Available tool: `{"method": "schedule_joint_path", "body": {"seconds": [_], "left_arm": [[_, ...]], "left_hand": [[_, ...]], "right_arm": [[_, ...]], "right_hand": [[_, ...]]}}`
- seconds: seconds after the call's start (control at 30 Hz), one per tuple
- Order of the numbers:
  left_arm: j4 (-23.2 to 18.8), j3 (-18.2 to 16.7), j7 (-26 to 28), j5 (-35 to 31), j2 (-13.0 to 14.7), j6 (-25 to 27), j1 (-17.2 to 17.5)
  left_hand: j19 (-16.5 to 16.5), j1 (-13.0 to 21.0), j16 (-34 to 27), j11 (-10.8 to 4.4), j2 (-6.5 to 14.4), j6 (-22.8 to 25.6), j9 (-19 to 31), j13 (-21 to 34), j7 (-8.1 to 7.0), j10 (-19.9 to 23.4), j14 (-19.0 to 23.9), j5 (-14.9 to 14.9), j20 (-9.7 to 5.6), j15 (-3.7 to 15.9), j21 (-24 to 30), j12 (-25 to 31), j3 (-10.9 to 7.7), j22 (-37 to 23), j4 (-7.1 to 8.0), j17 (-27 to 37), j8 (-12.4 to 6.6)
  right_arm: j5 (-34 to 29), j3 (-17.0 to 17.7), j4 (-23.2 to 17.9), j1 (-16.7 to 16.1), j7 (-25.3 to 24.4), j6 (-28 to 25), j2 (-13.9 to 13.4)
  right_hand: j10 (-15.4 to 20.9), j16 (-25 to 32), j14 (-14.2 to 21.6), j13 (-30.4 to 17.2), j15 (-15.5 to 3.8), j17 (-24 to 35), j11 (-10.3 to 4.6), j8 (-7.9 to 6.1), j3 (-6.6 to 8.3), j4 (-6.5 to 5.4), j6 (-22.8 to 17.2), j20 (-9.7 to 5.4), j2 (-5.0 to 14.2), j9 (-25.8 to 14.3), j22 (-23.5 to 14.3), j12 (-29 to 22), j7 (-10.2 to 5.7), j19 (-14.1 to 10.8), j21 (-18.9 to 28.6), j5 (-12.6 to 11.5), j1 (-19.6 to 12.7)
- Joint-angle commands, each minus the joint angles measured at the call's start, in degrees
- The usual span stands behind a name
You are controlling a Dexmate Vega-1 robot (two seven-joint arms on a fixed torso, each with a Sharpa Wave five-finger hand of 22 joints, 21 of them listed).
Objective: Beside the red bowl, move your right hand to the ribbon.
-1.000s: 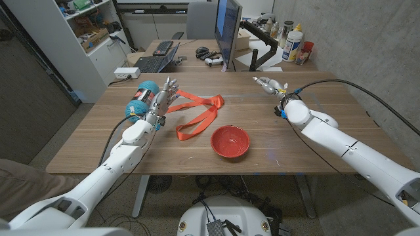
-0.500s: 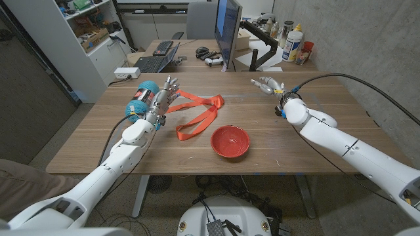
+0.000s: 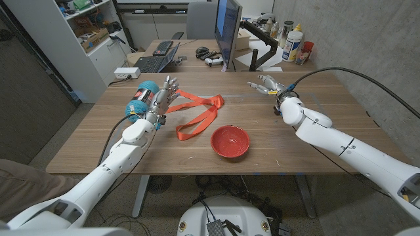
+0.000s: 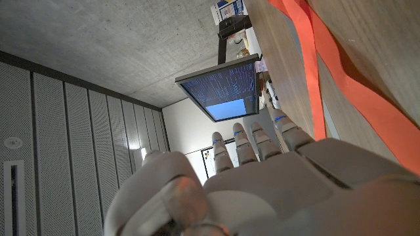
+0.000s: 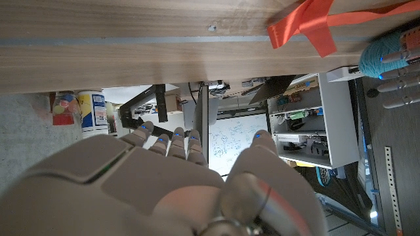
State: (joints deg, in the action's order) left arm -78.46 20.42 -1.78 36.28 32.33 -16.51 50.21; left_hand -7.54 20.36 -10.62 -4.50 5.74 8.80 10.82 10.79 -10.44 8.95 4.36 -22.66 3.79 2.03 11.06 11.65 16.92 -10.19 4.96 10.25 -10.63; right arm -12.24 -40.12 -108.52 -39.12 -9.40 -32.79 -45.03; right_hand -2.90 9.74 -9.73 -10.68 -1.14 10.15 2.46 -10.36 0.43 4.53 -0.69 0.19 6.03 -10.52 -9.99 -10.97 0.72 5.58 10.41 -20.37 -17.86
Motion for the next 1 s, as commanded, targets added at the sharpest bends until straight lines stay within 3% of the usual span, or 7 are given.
{"method": "schedule_joint_path", "body": {"seconds": [0.03,0.23,1.0], "left_arm": [[-2.18,-0.81,1.73,0.71,0.14,0.65,1.0],[-2.09,-0.99,2.25,0.47,-0.08,0.17,1.01],[-2.43,-1.98,3.9,0.24,-0.06,-0.77,1.96]], "left_hand": [[-0.37,-0.67,-0.3,0.1,0.0,0.3,0.05,0.08,-0.11,0.16,-0.18,0.2,-0.17,0.59,0.37,-0.05,0.21,-0.15,0.31,0.24,-0.28],[-0.42,-1.08,-0.33,0.12,-0.04,0.36,0.05,0.07,-0.04,0.16,-0.11,0.24,-0.21,0.57,0.39,-0.06,0.37,-0.15,0.54,0.25,-0.33],[-0.31,-2.56,-0.27,-0.06,-0.49,0.3,0.03,0.05,-0.18,0.09,-0.28,0.31,-0.35,0.82,0.34,-0.11,1.01,-0.16,1.27,0.26,-0.34]], "right_arm": [[-6.04,-2.5,-0.67,2.22,2.4,-2.62,0.2],[-8.89,-4.09,-0.34,3.65,4.53,-3.2,0.54],[-15.55,-6.5,0.96,5.51,9.47,-1.78,1.96]], "right_hand": [[-1.1,0.39,-1.67,-0.13,0.23,-0.02,0.0,0.15,0.0,0.88,1.15,-0.25,-0.22,-0.16,-0.13,0.07,0.28,-0.26,0.57,-0.47,-0.94],[-1.7,0.51,-1.67,-0.1,0.63,-0.04,0.22,0.75,0.12,1.88,6.1,-0.07,-0.67,-0.22,-0.12,-0.22,1.08,-0.3,0.61,-1.47,-2.38],[-2.82,0.46,-2.06,-0.08,0.92,-0.02,0.32,0.11,0.11,2.16,6.6,0.01,-0.72,-0.25,-0.13,-0.14,0.98,-0.28,0.62,-2.07,-2.87]]}}
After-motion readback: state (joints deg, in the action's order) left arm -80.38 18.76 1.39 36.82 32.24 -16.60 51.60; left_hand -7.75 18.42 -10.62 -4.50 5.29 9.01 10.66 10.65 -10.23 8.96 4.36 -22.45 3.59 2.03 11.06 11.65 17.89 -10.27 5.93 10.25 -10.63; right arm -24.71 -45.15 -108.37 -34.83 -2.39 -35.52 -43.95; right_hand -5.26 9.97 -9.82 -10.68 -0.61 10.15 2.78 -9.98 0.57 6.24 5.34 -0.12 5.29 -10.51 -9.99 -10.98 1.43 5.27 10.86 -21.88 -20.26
